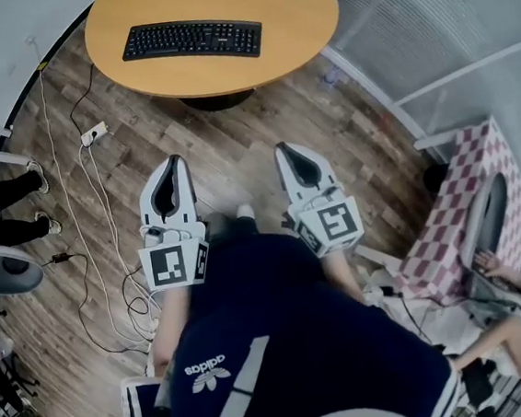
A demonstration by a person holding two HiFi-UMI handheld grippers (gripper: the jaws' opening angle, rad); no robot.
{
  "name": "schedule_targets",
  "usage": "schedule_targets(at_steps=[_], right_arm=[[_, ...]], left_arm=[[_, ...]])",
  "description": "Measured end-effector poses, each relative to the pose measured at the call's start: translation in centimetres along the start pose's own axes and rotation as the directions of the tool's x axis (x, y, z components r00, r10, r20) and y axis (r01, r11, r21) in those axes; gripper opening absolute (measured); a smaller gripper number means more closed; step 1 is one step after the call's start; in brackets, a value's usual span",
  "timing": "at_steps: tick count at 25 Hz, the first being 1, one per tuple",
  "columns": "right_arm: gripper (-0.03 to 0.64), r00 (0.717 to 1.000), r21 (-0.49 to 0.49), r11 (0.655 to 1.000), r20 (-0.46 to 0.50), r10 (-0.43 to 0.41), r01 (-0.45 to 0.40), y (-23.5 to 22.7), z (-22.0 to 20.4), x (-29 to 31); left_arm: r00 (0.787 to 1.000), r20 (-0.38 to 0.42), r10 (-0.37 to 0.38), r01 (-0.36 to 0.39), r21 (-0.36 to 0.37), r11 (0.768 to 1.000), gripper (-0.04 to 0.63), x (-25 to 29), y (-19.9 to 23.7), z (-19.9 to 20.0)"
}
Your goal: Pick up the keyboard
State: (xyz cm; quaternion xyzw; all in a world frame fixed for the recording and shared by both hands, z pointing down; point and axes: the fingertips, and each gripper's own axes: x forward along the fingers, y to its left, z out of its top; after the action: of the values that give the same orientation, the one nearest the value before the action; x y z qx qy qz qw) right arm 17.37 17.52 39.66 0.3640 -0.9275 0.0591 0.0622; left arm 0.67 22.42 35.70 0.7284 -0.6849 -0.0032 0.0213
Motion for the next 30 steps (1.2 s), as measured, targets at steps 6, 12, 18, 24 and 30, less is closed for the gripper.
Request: schedule_targets(at_steps=[6, 12, 18, 24, 30], right_arm=[[0.008, 0.999, 0.044, 0.999, -0.031, -0.014, 0.016, -1.3, -1.1, 0.9], [0.008, 0.998, 0.066, 0.997, -0.051, -0.025, 0.028, -2.0, -1.7, 3.2], [0.008, 0.996, 0.072, 0.995, -0.053, -0.067, 0.071, -2.7, -0.6, 8.4], [0.008, 0.991, 0.062, 0.99, -0.056, -0.122, 0.125, -2.9, 1.5, 14.1], [0.008, 0.983, 0.063, 0.982, -0.05, -0.178, 0.181, -2.4, 2.8, 18.2]], left_arm=[[1.0, -0.014, 0.007, -0.007, 0.002, 1.0, 0.011, 1.6, 0.6, -0.1], [0.999, -0.032, 0.012, -0.012, 0.007, 1.0, 0.011, 3.8, 2.9, -0.4], [0.999, -0.03, -0.015, 0.015, 0.006, 1.0, 0.011, 7.8, 7.6, 0.1], [0.997, -0.028, -0.067, 0.067, 0.013, 0.998, 0.011, 12.1, 12.5, 1.5], [0.991, -0.029, -0.128, 0.128, -0.001, 0.992, 0.011, 15.7, 15.8, 1.6]])
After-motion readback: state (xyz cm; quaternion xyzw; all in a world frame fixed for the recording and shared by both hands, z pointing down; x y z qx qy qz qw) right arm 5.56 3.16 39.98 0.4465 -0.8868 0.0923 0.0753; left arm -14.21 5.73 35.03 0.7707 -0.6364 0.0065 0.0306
